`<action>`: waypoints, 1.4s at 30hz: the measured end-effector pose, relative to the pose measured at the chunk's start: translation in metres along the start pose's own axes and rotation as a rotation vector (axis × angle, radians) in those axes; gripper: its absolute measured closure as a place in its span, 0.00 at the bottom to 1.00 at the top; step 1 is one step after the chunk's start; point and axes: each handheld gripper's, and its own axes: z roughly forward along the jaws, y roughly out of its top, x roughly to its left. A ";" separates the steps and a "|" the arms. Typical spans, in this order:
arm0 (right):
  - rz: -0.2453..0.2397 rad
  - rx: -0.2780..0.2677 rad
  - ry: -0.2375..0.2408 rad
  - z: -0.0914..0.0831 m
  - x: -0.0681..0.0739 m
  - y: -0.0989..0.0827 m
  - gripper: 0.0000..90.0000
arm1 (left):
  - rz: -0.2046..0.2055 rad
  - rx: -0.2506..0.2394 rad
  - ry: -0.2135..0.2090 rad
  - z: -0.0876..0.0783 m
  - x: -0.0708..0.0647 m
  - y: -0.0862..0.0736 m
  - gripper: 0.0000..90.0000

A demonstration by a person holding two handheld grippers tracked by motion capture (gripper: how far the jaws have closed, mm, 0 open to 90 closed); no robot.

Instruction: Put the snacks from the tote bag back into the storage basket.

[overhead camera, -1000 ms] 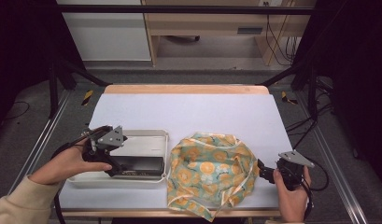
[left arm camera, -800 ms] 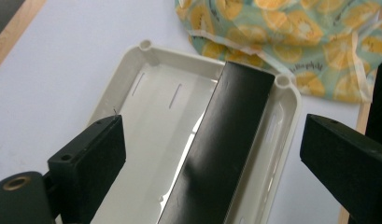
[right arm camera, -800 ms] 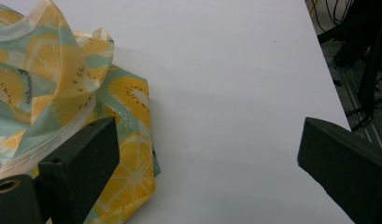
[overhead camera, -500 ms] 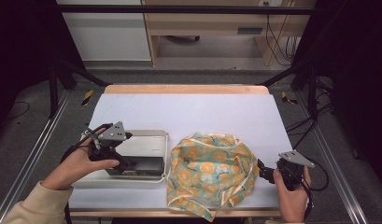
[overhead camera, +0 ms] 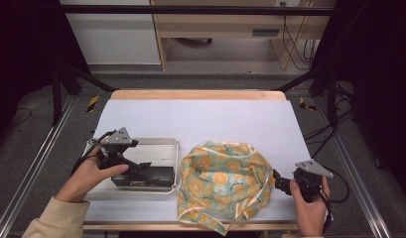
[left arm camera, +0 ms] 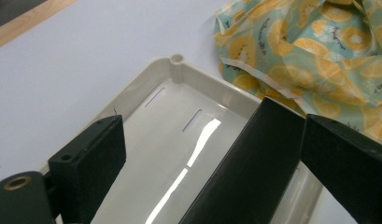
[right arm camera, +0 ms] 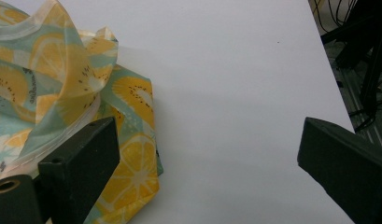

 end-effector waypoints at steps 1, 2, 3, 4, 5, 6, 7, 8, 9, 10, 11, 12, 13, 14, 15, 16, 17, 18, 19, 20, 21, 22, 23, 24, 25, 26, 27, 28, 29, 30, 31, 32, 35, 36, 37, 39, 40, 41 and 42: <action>0.000 0.000 0.000 0.000 0.000 0.000 0.07 | -0.009 -0.006 0.002 0.000 0.003 -0.001 0.08; -0.001 0.000 0.001 0.000 0.000 0.000 0.07 | -0.019 -0.010 0.013 -0.001 0.005 -0.001 0.08; -0.002 0.001 0.001 0.000 0.000 0.000 0.07 | -0.027 -0.012 0.027 -0.002 0.008 -0.001 0.08; -0.002 0.001 0.001 0.000 0.000 0.000 0.07 | -0.038 -0.018 0.038 -0.003 0.010 -0.002 0.08; -0.002 0.001 0.000 0.000 0.000 0.000 0.07 | -0.051 -0.028 0.042 -0.004 0.013 -0.002 0.08; 0.001 0.000 -0.002 0.000 0.000 0.000 0.07 | -0.062 -0.035 0.048 -0.005 0.015 -0.003 0.08; 0.001 0.000 -0.002 0.000 0.000 0.000 0.07 | -0.065 -0.037 0.059 -0.006 0.016 -0.004 0.08; 0.001 -0.003 -0.003 0.000 0.000 0.000 0.07 | -0.069 -0.035 0.072 -0.007 0.018 -0.005 0.08; 0.002 -0.004 -0.003 0.000 0.000 0.000 0.07 | -0.074 -0.032 0.087 -0.008 0.019 -0.006 0.08; 0.002 -0.005 -0.003 0.000 0.000 0.000 0.07 | -0.077 -0.032 0.098 -0.009 0.021 -0.007 0.08; 0.003 -0.006 -0.003 0.000 0.000 0.000 0.07 | -0.080 -0.030 0.109 -0.011 0.022 -0.009 0.08; 0.002 -0.006 -0.003 0.000 0.000 0.000 0.07 | -0.085 -0.030 0.119 -0.012 0.023 -0.011 0.08; 0.002 -0.005 -0.004 0.000 0.000 0.000 0.07 | -0.091 -0.032 0.133 -0.012 0.025 -0.013 0.08; 0.001 -0.002 -0.003 0.000 0.000 0.000 0.07 | -0.094 -0.033 0.141 -0.013 0.026 -0.014 0.08; -0.002 -0.002 -0.002 0.000 0.000 0.000 0.07 | -0.099 -0.034 0.151 -0.014 0.028 -0.017 0.08; -0.003 -0.001 -0.001 0.000 0.001 0.000 0.07 | -0.101 -0.032 0.159 -0.014 0.029 -0.019 0.08; -0.003 -0.002 0.000 0.001 0.001 0.000 0.07 | -0.102 -0.026 0.171 -0.015 0.031 -0.021 0.08; -0.003 -0.002 0.000 0.001 0.001 0.000 0.07 | -0.109 -0.023 0.181 -0.015 0.033 -0.023 0.08; -0.003 -0.003 0.000 0.001 0.001 0.000 0.07 | -0.115 -0.023 0.185 -0.016 0.035 -0.025 0.08; -0.003 -0.003 0.000 0.001 0.001 0.000 0.07 | -0.123 -0.022 0.189 -0.016 0.037 -0.028 0.08; -0.007 -0.002 0.000 0.001 0.001 0.001 0.07 | -0.131 -0.024 0.190 -0.017 0.039 -0.030 0.08; -0.007 0.000 0.002 0.001 0.001 0.001 0.07 | -0.132 -0.024 0.196 -0.018 0.041 -0.032 0.08; -0.008 0.000 0.003 0.001 0.001 0.001 0.07 | -0.142 -0.025 0.202 -0.019 0.043 -0.034 0.08; -0.008 0.000 0.004 0.001 0.002 0.001 0.07 | -0.144 -0.022 0.212 -0.020 0.046 -0.036 0.08; -0.009 0.000 0.003 0.001 0.002 0.001 0.07 | -0.151 -0.021 0.220 -0.021 0.047 -0.038 0.08; -0.009 0.000 0.003 0.001 0.002 0.001 0.07 | -0.163 -0.019 0.233 -0.023 0.051 -0.041 0.08; -0.010 0.001 0.004 0.001 0.002 0.001 0.07 | -0.173 -0.024 0.240 -0.024 0.054 -0.043 0.08; -0.010 0.000 0.004 0.001 0.002 0.001 0.07 | -0.178 -0.027 0.243 -0.025 0.056 -0.045 0.08; -0.010 0.000 0.004 0.001 0.002 0.001 0.07 | -0.187 -0.029 0.246 -0.026 0.058 -0.047 0.08; -0.010 -0.002 0.004 0.001 0.002 0.001 0.07 | -0.194 -0.027 0.251 -0.028 0.060 -0.050 0.08; -0.010 -0.002 0.003 0.001 0.002 0.001 0.07 | -0.198 -0.028 0.256 -0.028 0.062 -0.052 0.09; -0.010 -0.002 0.003 0.001 0.002 0.001 0.07 | -0.202 -0.025 0.262 -0.030 0.064 -0.054 0.09; -0.010 -0.002 0.003 0.001 0.001 0.001 0.07 | -0.223 -0.024 0.286 -0.034 0.072 -0.061 0.09; -0.009 -0.001 0.003 0.001 0.001 0.001 0.07 | -0.234 -0.024 0.301 -0.036 0.075 -0.064 0.09; -0.010 -0.001 0.003 0.001 0.001 0.001 0.07 | -0.240 -0.026 0.307 -0.037 0.076 -0.066 0.09; -0.010 -0.002 0.003 0.000 0.001 0.001 0.07 | -0.253 -0.027 0.320 -0.040 0.080 -0.071 0.09; -0.011 -0.003 0.002 0.000 0.001 0.001 0.07 | -0.249 -0.013 0.337 -0.042 0.081 -0.073 0.09; -0.010 -0.003 0.003 0.000 0.001 0.001 0.07 | -0.246 -0.011 0.348 -0.043 0.082 -0.074 0.09; -0.009 -0.003 0.003 0.000 0.001 0.001 0.07 | -0.246 -0.001 0.358 -0.045 0.084 -0.076 0.09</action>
